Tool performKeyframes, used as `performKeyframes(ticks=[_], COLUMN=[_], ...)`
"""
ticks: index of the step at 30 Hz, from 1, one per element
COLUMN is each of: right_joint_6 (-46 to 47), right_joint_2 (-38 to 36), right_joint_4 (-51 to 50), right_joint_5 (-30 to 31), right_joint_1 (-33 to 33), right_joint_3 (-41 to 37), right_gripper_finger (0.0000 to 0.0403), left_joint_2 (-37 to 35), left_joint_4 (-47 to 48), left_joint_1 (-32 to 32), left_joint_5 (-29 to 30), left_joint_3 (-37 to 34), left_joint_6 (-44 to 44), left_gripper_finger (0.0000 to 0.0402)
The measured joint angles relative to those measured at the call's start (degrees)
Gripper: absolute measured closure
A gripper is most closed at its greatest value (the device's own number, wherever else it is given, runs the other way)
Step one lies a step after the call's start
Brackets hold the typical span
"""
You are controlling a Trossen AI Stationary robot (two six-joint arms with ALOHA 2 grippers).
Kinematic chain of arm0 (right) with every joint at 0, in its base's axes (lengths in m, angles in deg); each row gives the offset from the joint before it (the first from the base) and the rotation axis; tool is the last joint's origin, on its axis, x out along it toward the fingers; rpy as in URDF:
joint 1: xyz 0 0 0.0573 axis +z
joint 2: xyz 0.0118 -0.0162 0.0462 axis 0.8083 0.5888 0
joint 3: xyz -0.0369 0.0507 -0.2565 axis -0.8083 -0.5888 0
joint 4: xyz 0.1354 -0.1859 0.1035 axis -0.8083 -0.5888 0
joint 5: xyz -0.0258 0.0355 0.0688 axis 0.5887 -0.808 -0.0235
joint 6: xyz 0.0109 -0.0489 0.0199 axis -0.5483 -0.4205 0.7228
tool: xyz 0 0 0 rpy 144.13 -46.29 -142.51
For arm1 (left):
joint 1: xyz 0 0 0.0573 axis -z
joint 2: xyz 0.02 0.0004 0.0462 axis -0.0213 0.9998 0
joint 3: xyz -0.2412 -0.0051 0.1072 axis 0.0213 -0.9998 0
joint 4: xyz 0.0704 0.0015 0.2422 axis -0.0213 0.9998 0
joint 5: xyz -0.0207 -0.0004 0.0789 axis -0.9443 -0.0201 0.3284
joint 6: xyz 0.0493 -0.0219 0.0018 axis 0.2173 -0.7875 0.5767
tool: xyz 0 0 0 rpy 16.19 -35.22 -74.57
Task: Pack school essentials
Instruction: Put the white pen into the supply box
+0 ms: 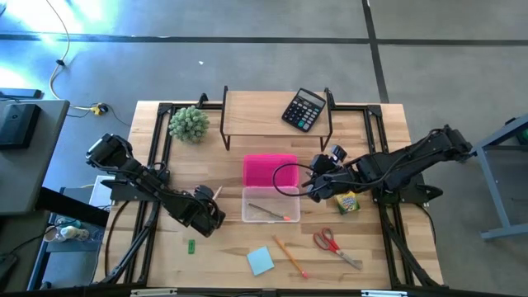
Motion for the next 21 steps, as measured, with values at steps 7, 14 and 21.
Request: performKeyframes(ticks=[7, 14, 21], right_joint_6=[1.1, 1.1, 2.1], right_joint_2=[-0.4, -0.4, -0.4], right_joint_4=[0.0, 0.0, 0.0], right_joint_5=[0.0, 0.0, 0.0], right_joint_1=[0.0, 0.0, 0.0], right_joint_3=[0.0, 0.0, 0.0], right_gripper_finger=[0.025, 0.025, 0.025], left_joint_2=[-2.0, -5.2, -10.7], left_joint_4=[-0.1, -0.1, -0.2], left_joint_1=[0.1, 0.0, -0.2], left_joint_5=[-0.5, 3.1, 9.7], left_joint_3=[-0.1, 0.0, 0.0], left_joint_6=[4.2, 6.3, 9.8], left_gripper_finger=[0.0388, 0.0388, 0.0388])
